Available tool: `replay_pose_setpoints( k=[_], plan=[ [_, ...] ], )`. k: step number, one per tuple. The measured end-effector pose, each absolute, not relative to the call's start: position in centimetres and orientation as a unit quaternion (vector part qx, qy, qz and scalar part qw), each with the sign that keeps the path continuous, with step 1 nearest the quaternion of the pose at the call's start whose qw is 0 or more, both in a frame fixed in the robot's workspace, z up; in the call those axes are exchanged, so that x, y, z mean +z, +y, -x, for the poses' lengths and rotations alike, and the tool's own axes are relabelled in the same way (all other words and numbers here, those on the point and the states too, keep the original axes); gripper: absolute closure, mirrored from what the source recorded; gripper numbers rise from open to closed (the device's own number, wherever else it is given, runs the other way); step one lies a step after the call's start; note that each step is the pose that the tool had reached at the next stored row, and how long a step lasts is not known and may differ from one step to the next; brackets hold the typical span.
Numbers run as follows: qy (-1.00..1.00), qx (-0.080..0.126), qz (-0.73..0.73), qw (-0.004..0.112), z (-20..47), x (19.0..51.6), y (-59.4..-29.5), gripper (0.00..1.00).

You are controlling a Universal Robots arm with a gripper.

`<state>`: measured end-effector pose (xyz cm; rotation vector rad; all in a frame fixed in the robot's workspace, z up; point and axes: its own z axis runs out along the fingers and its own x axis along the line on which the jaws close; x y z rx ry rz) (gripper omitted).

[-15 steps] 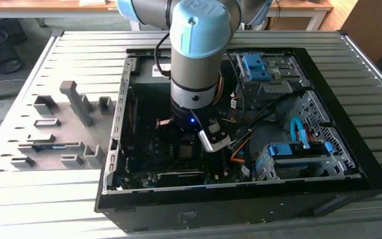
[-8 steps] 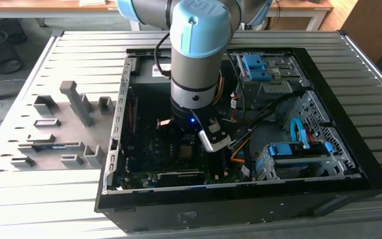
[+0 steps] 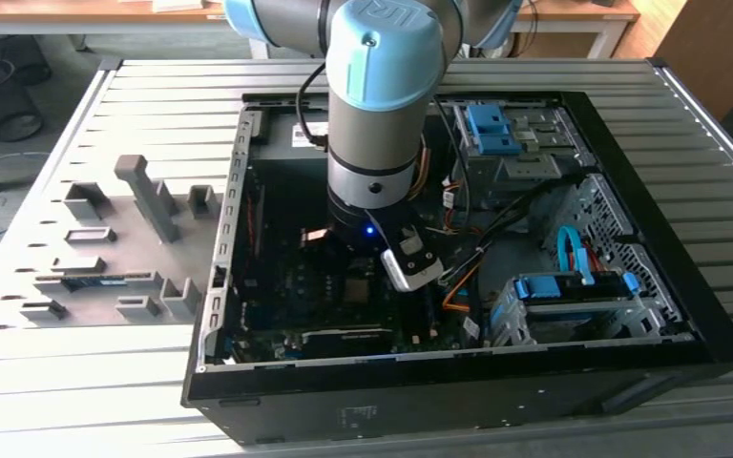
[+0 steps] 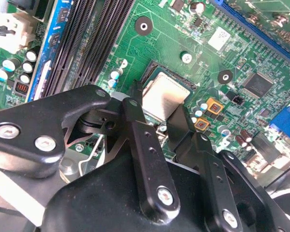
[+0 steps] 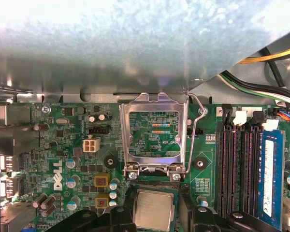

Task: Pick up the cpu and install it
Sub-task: 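Place the cpu into insertion slot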

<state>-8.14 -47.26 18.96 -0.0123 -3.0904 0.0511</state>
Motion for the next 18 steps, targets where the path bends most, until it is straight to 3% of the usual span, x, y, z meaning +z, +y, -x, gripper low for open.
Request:
replay_pose_setpoints(
  k=[10, 18],
  plan=[
    [-0.999, 0.018, -0.013, 0.025, 8.15, 19.19, -47.26, 0.55],
    [-0.999, 0.036, -0.03, 0.025, 8.15, 19.21, -47.27, 0.55]
  ],
)
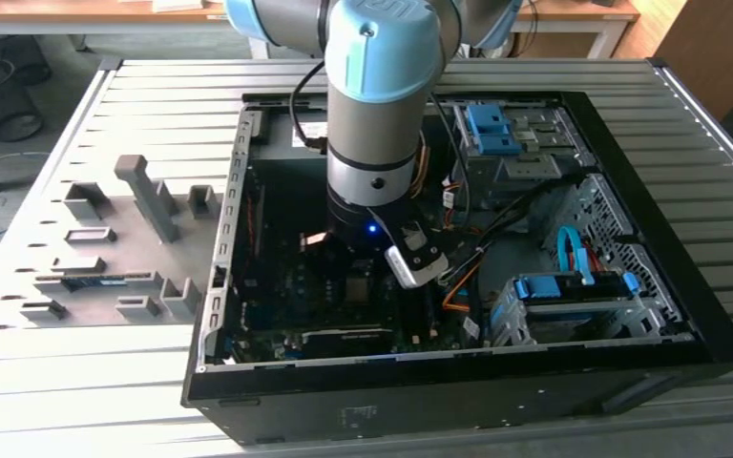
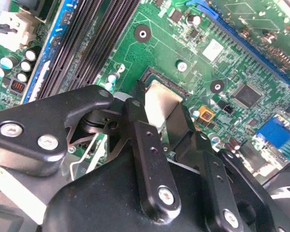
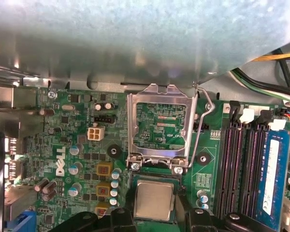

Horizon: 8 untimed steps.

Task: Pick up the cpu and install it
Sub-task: 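Place the cpu into insertion slot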

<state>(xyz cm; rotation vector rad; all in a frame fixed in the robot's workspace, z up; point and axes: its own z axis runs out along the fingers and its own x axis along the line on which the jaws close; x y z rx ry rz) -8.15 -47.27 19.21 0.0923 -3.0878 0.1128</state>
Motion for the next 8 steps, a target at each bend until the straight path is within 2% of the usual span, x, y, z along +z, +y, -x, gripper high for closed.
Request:
replay_pose_setpoints(
  k=[8],
  plan=[
    [-0.999, 0.037, -0.03, 0.025, 8.15, 19.21, -47.56, 0.55]
  ],
)
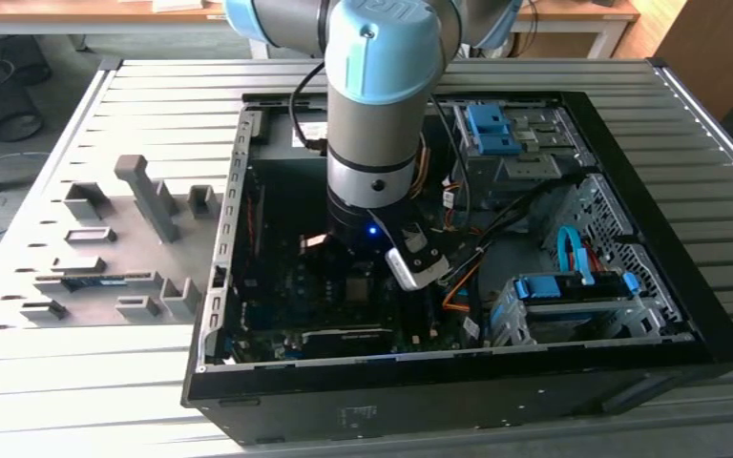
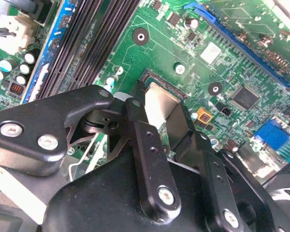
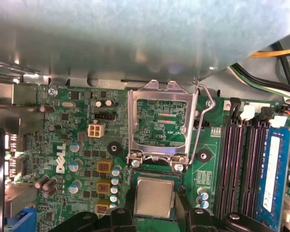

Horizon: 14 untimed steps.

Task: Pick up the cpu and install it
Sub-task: 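Place the cpu into insertion slot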

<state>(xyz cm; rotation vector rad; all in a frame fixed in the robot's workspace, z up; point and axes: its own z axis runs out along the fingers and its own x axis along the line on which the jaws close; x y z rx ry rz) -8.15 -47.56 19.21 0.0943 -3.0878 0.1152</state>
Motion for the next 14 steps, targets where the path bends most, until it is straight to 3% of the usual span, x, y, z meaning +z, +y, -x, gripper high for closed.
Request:
replay_pose_setpoints(
  k=[14],
  plan=[
    [-0.998, 0.037, -0.031, 0.027, 7.81, 19.21, -48.01, 0.55]
  ],
)
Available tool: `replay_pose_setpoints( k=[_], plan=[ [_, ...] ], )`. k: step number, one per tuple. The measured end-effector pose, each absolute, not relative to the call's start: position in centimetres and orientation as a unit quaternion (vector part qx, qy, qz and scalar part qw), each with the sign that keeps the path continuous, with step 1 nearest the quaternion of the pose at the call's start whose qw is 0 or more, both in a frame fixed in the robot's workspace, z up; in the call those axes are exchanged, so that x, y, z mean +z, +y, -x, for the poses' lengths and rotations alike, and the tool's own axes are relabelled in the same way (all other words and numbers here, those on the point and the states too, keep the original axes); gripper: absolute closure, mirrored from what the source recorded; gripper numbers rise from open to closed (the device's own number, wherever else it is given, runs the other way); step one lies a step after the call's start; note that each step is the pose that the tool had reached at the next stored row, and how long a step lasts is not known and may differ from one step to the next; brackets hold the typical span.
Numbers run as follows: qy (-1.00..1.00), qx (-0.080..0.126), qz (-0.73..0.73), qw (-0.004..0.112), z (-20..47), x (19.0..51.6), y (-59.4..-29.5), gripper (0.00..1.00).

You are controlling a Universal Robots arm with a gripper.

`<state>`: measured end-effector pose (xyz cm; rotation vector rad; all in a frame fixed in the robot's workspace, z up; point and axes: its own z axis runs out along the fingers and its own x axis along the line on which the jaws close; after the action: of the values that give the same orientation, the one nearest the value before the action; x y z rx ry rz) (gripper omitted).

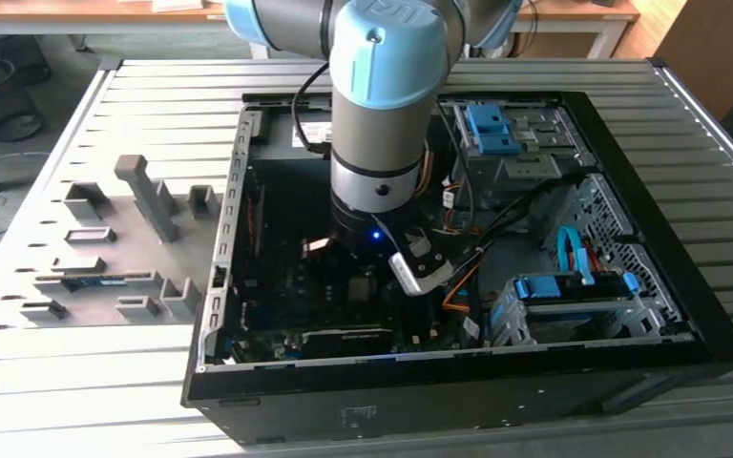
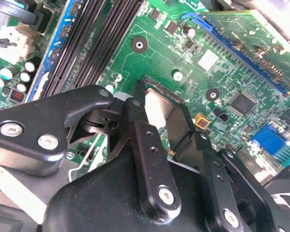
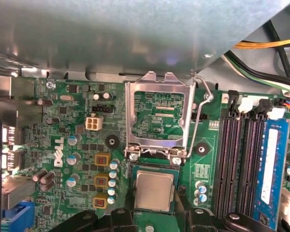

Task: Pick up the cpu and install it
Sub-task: 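Place the cpu into insertion slot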

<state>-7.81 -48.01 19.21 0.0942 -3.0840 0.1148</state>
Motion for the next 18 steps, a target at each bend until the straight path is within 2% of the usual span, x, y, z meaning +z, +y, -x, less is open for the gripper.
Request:
replay_pose_setpoints(
  k=[18],
  plan=[
    [-0.998, 0.037, -0.031, 0.027, 7.82, 19.99, -47.62, 0.55]
  ],
)
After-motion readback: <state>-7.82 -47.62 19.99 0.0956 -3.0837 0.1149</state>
